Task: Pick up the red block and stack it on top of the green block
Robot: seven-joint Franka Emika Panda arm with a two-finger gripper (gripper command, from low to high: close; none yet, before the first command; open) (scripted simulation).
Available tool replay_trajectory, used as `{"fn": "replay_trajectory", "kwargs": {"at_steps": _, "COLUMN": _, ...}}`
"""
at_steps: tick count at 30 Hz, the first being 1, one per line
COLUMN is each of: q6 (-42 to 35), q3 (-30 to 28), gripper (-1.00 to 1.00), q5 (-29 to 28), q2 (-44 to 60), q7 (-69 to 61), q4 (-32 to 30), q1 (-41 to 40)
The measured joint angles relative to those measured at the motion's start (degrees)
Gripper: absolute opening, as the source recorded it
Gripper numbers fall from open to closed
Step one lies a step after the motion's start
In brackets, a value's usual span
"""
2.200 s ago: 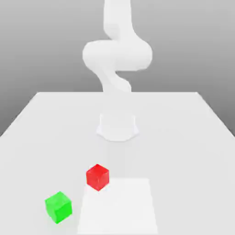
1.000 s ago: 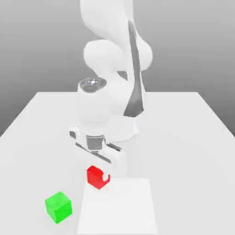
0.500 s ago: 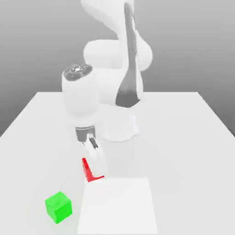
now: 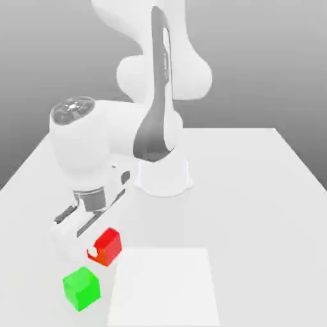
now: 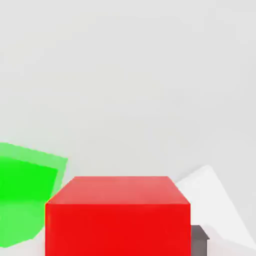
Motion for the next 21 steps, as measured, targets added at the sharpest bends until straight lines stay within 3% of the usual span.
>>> {"fn": "replay_trajectory", "kwargs": {"at_steps": 3, "q6": -0.8, "q3": -2.5, "gripper": -1.00, "q5": -0.9, "q2": -0.2, "q7": 10.0, "q4": 1.8, "q1": 1.7}}
{"fn": "replay_trajectory", "kwargs": {"at_steps": 21, "q6": 0.2, "q3": -2.7, "gripper": -1.00, "q5": -1.2, "q2": -0.2, "q7": 10.2, "q4": 1.8, "q1": 1.9}}
